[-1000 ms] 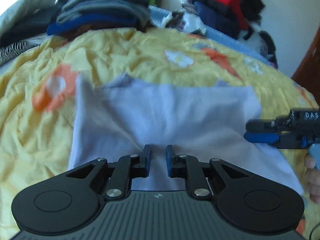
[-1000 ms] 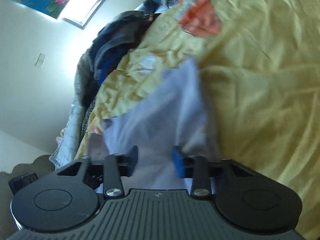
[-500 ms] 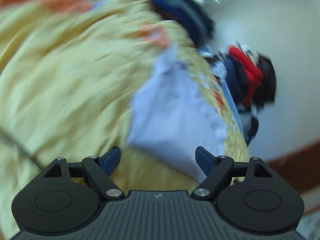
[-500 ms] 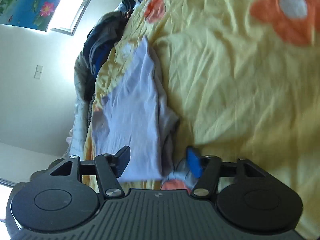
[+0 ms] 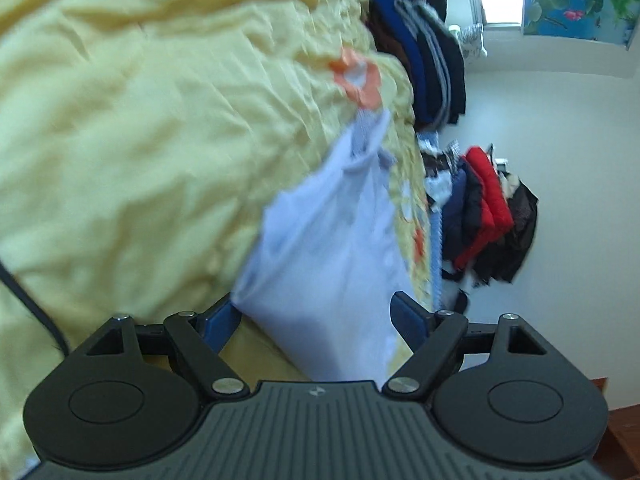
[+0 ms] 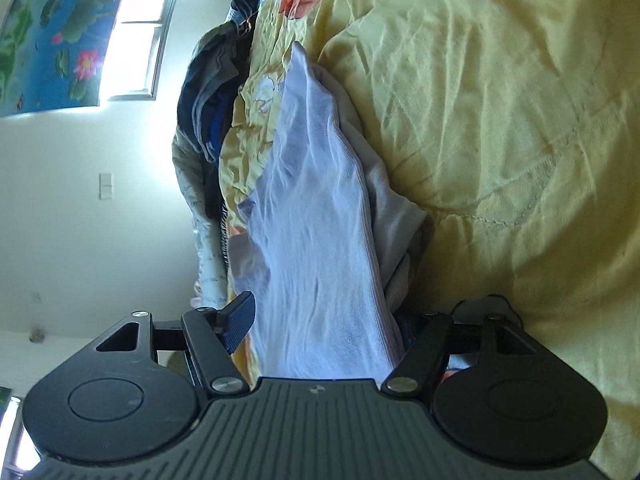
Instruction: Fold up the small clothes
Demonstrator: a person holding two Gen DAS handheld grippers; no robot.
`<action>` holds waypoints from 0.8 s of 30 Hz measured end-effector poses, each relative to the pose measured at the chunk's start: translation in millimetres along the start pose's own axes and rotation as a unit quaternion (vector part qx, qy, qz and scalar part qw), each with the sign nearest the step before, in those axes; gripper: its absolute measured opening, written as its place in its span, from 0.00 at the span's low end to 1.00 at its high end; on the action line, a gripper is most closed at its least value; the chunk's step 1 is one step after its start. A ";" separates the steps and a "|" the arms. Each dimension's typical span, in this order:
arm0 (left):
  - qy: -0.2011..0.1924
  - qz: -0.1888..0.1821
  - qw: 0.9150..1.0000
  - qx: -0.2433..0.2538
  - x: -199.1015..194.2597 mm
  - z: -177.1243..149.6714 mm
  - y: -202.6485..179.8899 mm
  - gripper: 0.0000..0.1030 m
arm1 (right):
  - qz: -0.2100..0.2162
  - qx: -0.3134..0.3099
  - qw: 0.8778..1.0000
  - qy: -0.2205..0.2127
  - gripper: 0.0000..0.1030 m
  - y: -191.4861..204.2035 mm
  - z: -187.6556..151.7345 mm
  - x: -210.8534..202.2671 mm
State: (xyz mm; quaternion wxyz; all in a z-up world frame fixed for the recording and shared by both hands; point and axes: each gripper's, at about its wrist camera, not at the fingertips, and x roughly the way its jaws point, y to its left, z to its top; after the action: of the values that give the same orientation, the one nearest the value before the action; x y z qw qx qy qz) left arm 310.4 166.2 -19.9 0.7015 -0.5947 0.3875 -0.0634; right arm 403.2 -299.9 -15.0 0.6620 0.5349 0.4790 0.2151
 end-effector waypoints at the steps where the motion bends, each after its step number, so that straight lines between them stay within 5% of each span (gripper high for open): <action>1: 0.001 0.004 1.000 0.002 3.6 1.2 -1.5 0.80 | 0.005 0.006 1.000 -0.002 0.67 -2.0 -0.3 -1.1; 7: -0.016 0.019 1.000 0.018 20.2 8.5 -13.6 0.78 | -0.009 0.013 1.000 -0.012 0.45 -7.5 -0.7 0.5; 8: -0.019 0.030 0.999 0.038 22.1 7.2 -19.8 0.77 | -0.018 0.009 1.000 -0.014 0.32 -7.0 -1.0 1.9; 9: -0.024 0.059 0.995 0.071 24.8 4.4 -28.8 0.53 | -0.025 0.003 1.000 -0.019 0.15 -7.3 -1.8 3.0; 10: -0.028 0.110 0.987 0.111 29.5 1.0 -38.2 0.08 | -0.030 -0.007 0.999 -0.026 0.15 -7.0 -3.4 3.5; 11: -0.025 0.146 0.979 0.137 35.3 -0.8 -42.5 0.08 | -0.039 -0.016 0.999 -0.034 0.15 -4.8 -5.7 3.7; 14: -0.021 0.156 0.977 0.146 34.5 0.2 -49.6 0.07 | -0.032 -0.045 0.997 -0.048 0.14 6.8 -13.4 -0.3; 20: 0.000 0.141 0.974 0.179 -4.0 -18.4 -74.8 0.07 | 0.005 -0.078 0.996 -0.045 0.14 35.3 -31.2 -33.8; 24: 0.026 0.135 0.972 0.190 -43.2 -53.7 -64.5 0.07 | 0.015 -0.073 0.997 -0.021 0.14 20.4 -69.7 -73.3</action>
State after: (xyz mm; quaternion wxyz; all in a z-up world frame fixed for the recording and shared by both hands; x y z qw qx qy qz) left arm 271.3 129.4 57.7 0.7936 -0.3905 0.4633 -0.0558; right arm 314.7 -316.5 35.5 0.7059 0.4968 0.4399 0.2479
